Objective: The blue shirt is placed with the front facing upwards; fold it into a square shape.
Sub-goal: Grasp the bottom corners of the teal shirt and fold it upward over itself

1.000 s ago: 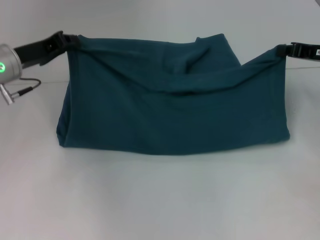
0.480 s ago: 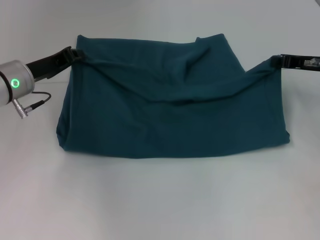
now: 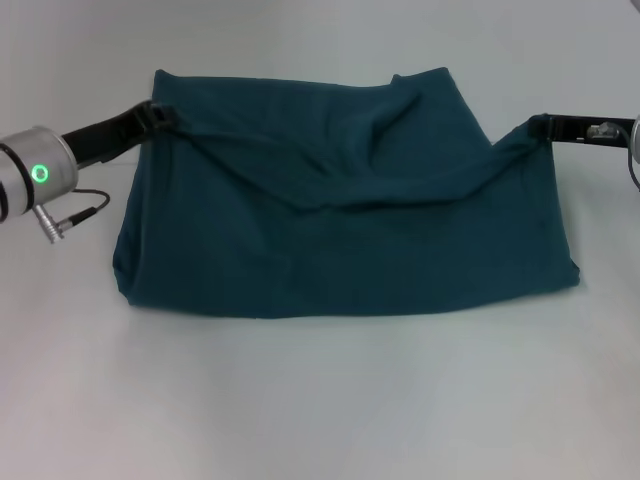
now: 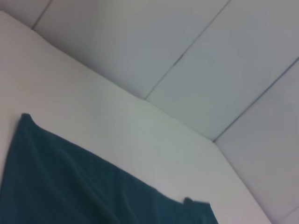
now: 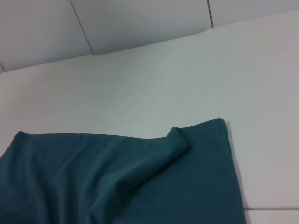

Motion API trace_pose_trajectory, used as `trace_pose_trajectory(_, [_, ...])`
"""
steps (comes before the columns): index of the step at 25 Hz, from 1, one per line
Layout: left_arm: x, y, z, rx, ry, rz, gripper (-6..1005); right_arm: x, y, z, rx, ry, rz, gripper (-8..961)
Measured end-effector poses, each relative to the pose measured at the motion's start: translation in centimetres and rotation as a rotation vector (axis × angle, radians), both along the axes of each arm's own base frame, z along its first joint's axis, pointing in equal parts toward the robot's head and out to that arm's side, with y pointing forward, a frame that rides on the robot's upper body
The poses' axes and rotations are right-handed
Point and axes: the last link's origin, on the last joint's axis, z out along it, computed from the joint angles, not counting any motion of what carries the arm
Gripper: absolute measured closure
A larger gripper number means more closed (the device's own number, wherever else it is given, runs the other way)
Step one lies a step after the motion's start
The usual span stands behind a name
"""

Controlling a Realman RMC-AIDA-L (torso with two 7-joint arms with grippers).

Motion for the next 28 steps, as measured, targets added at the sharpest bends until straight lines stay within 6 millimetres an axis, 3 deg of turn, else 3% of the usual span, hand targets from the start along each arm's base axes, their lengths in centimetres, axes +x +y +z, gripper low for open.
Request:
trace_pose_trajectory(5, [0.4,-0.3,-1.2,-0.044,0.044,-0.027,978,0.1,-0.1,-0.5,0.002,-0.001,-0.009,906])
trace_pose_trajectory(13, [0.9,-0.7,-3.0,-0.044,0.088,-0.051,822,0.1,-0.2,-1.3,-0.013,-0.013,-0.011,890])
trace_pose_trajectory(17, [1.0,-0.8,-3.3,-0.039,0.092,-0.045,738,0.1,-0.5,-1.8,-0.036,-0.034,-0.004,732])
trace_pose_trajectory(24, [0.4,-0.5,-1.6,0.022,0.087,-0.032,591,0.0,-0.5,-1.7,-0.037,-0.049,0.014,601])
trace_pose_trajectory(28, [-0.3,-0.6,0.5,0.098,0.042,-0.023,401,0.1,-0.7,-1.1,-0.037,-0.045,0.026,541])
